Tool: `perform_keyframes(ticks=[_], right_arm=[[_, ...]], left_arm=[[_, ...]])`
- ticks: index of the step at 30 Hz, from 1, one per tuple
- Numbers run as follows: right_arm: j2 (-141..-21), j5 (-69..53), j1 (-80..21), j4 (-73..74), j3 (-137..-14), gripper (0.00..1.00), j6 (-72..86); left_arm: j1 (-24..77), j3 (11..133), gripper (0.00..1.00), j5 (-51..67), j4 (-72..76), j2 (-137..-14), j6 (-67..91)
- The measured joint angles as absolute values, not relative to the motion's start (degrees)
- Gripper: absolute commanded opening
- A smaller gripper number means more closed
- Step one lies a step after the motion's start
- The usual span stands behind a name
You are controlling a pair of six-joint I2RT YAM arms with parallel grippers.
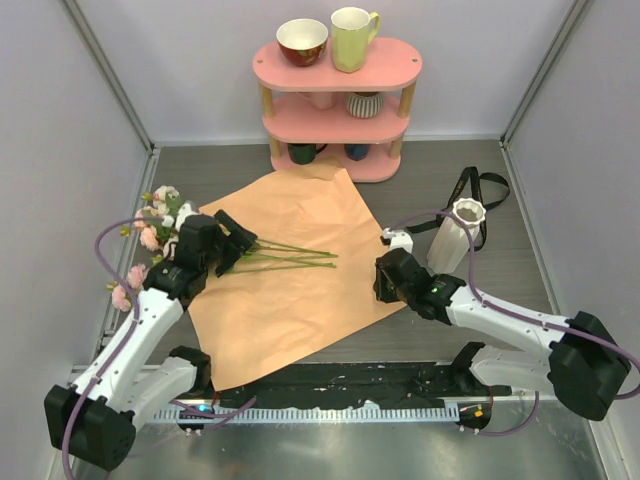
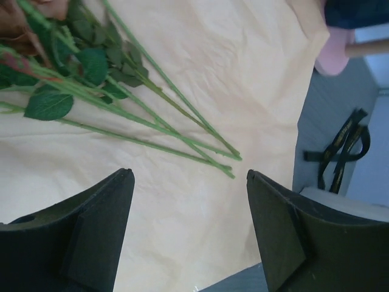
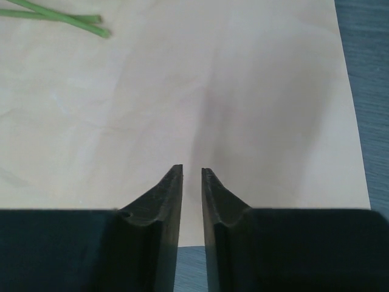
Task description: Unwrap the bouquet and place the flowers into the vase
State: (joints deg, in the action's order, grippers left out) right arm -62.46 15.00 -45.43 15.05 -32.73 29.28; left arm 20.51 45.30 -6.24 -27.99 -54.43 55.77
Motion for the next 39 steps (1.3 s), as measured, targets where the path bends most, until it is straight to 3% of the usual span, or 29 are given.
perform_keyframes(ticks=[7,18,22,25,39], right_arm=[[-66.24,15.97,-45.19,16.58,-30.89,0.15,32.6],[-57.34,15.73,-45.15,16.08,-30.89,0.15,32.95],[-56.51,15.73,-45.15,15.81,-30.74,0.15,32.75],[-56.51,15.64,-45.15,15.66,-30.3,0.15,32.67],[-56.51,15.05,-45.15,14.94,-29.98,0.14,32.6]], left_arm=[[15.99,39.24,0.78,-13.28,-27.51,-49.17,71.42],[11.99,20.8,0.54,-14.59,-15.86,-50.78,92.92],[11.97,20.6,0.51,-14.87,-11.7,-53.69,96.01],[11.97,20.56,0.43,-14.59,-9.87,-55.42,98.39],[11.92,18.7,0.41,-15.11,-8.25,-59.16,105.12]])
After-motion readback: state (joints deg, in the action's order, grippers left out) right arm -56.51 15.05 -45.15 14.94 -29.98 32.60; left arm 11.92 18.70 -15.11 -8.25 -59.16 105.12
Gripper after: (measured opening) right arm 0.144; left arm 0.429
